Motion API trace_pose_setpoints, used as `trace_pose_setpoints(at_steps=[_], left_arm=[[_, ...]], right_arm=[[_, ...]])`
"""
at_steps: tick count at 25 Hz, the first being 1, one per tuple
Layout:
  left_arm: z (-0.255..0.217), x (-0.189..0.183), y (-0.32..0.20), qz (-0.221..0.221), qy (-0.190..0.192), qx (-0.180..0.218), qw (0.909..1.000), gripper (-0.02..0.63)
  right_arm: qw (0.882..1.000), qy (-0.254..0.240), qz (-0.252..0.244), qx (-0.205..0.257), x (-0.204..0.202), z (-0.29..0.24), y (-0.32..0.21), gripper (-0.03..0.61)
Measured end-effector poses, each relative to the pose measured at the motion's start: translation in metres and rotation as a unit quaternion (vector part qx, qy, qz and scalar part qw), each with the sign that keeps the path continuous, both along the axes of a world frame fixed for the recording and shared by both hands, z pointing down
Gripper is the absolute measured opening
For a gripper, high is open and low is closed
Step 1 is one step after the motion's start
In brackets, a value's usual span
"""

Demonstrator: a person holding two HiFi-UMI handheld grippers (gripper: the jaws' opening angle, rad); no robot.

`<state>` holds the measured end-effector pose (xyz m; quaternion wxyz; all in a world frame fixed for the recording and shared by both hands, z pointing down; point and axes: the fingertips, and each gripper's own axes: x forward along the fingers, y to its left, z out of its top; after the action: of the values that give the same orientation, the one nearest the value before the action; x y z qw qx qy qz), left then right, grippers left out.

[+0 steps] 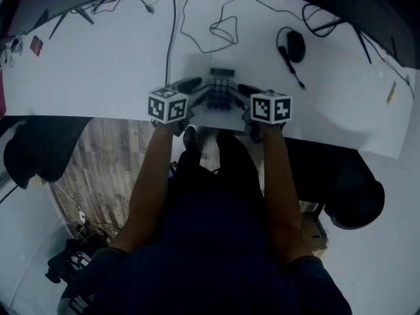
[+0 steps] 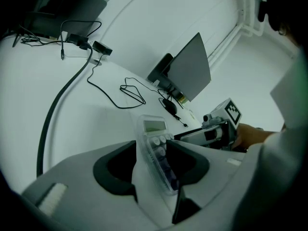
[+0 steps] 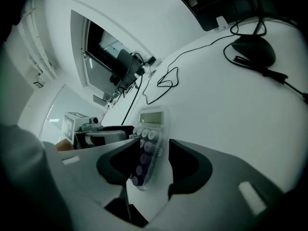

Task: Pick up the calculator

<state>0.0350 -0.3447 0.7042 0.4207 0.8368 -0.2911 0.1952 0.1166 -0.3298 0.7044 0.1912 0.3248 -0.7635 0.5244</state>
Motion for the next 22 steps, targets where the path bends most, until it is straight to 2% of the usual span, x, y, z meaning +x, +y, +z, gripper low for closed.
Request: trace_pose_setpoints(at_steps=[4, 8, 11, 16, 22], left_arm=[[0.001, 0.008, 0.004, 0.02, 0.003, -0.01, 0.9997, 0.197], [0.006, 0.015, 0.008, 0.042, -0.012, -0.02, 0.9988, 0.191], [0.007, 0.015, 0.007, 0.043, -0.016, -0.021, 0.9987, 0.151], [0.002, 0.016, 0.007, 0.047, -0.026, -0.004, 0.9985, 0.149], [-0.017, 0.01, 0.001, 0.042, -0.012, 0.017, 0.9989, 0.144]], right_arm=[[1.0, -0.013, 0.006, -0.012, -0.003, 0.006, 0.003, 0.17], [1.0, -0.022, 0.01, -0.011, -0.007, 0.006, 0.0, 0.169], [1.0, -0.008, 0.007, -0.004, -0.005, 0.008, 0.0, 0.167], [1.0, 0.015, 0.012, 0.013, -0.004, 0.004, 0.001, 0.167], [0.999, 0.02, 0.015, 0.041, -0.005, -0.013, -0.008, 0.166]])
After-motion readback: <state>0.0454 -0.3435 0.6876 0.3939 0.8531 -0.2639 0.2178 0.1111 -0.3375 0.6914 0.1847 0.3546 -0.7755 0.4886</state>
